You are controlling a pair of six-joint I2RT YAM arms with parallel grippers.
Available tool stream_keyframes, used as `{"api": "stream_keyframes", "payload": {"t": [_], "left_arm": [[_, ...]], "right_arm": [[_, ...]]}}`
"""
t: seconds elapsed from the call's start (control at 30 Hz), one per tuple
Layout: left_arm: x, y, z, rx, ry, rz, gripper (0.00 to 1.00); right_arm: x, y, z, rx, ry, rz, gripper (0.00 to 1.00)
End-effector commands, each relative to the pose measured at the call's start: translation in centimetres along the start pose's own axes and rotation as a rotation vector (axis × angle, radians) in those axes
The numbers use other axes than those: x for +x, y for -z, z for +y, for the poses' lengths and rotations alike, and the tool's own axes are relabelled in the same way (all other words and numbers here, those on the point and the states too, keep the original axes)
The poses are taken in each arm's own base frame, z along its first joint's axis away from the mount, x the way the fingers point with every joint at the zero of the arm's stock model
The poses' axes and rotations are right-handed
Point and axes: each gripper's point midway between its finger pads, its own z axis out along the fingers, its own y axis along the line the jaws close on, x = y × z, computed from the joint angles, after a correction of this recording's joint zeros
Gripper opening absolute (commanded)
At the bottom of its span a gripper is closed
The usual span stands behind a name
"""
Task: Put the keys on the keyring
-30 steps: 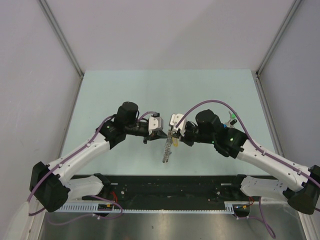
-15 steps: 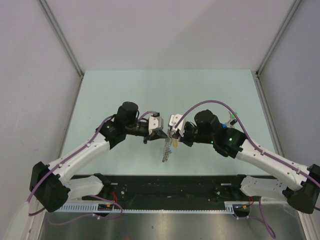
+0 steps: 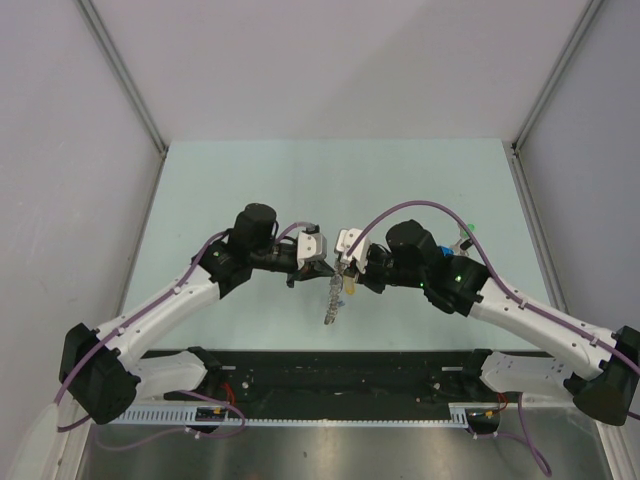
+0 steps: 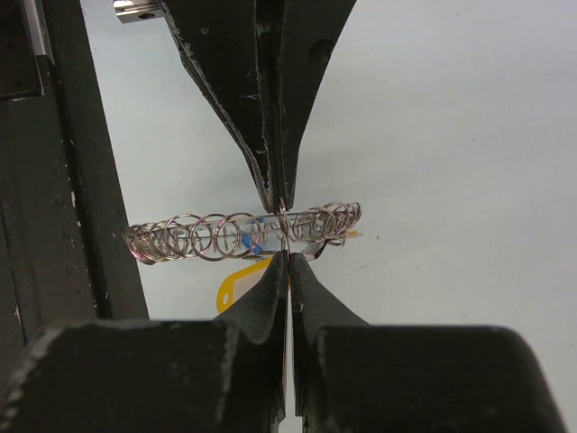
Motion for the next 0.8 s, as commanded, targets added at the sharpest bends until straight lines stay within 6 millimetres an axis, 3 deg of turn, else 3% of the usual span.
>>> {"api": "stream_keyframes", "payload": {"t": [0.0,0.77], "left_arm": [[-2.07,0.11,0.37,-0.008,-0.046,-0.052,0.00],[-1.93,0.00,0.52,-0.016,-0.032,-0.043,0.00]], "right_arm": [[-2.60,1.06,-1.10,0.052,0.002,-0.065,0.00],[-3.14,0.40,-0.56,0.033,-0.002,-0.082,0.00]]}}
